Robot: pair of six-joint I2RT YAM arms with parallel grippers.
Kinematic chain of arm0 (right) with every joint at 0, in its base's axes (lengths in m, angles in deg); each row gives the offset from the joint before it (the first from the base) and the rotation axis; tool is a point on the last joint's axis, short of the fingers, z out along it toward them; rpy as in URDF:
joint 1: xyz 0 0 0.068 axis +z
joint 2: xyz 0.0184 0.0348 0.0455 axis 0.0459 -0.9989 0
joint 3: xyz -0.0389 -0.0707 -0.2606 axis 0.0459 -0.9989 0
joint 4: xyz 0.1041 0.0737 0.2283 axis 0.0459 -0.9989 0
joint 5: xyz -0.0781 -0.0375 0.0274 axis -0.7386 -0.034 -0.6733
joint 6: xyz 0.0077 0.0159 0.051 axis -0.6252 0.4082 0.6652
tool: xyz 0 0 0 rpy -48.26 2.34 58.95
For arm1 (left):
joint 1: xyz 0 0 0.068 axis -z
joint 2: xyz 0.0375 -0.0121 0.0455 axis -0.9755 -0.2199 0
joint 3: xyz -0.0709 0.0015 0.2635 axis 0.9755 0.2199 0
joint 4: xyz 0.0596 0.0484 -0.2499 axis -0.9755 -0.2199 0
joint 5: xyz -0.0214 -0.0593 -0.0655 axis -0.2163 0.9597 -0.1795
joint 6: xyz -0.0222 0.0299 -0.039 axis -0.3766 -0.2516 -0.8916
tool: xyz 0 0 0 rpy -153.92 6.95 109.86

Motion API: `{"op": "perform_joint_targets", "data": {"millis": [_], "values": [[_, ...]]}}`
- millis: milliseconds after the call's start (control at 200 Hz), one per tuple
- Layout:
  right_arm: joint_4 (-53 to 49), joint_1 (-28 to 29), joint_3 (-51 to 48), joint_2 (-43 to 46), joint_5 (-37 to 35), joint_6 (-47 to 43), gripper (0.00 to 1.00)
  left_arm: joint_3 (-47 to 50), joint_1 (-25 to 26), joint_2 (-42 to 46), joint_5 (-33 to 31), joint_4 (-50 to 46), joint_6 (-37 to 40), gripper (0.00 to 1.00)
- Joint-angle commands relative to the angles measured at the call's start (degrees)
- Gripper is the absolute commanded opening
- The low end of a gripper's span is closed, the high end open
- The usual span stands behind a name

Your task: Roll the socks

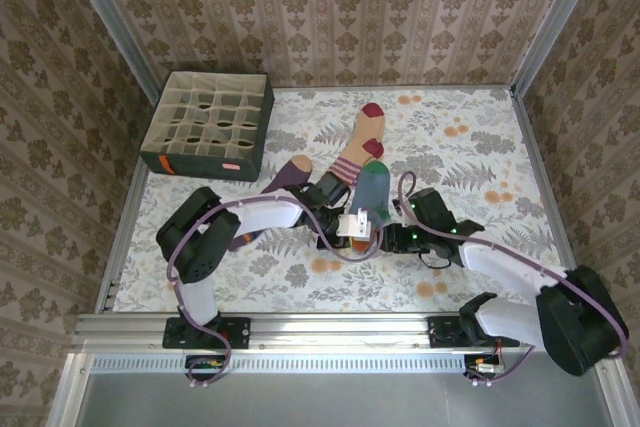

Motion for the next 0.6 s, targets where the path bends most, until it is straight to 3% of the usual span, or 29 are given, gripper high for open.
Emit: {"op": "perform_joint_targets", "data": {"millis": [0, 145, 310, 595], "values": [[5.64, -0.09, -2.91, 2.99, -0.56, 1.36, 0.29, -4.60, -1.62, -3.80, 8.85, -11.77, -6.77, 0.02], [11.44, 0.73, -4.17, 2.90, 1.63, 0.22, 0.31, -11.83, -4.26, -9.28, 15.19, -20.21, -10.64, 0.02], [16.03, 1.23, -3.30, -0.32, 1.84, -2.74, 0.40, -19.28, -6.74, -15.51, 22.27, -29.26, -12.02, 0.03], [16.72, 2.22, 1.06, -9.30, 5.10, -7.88, 0.50, -24.01, -7.87, -20.08, 24.37, -32.88, -14.08, 0.04]]}}
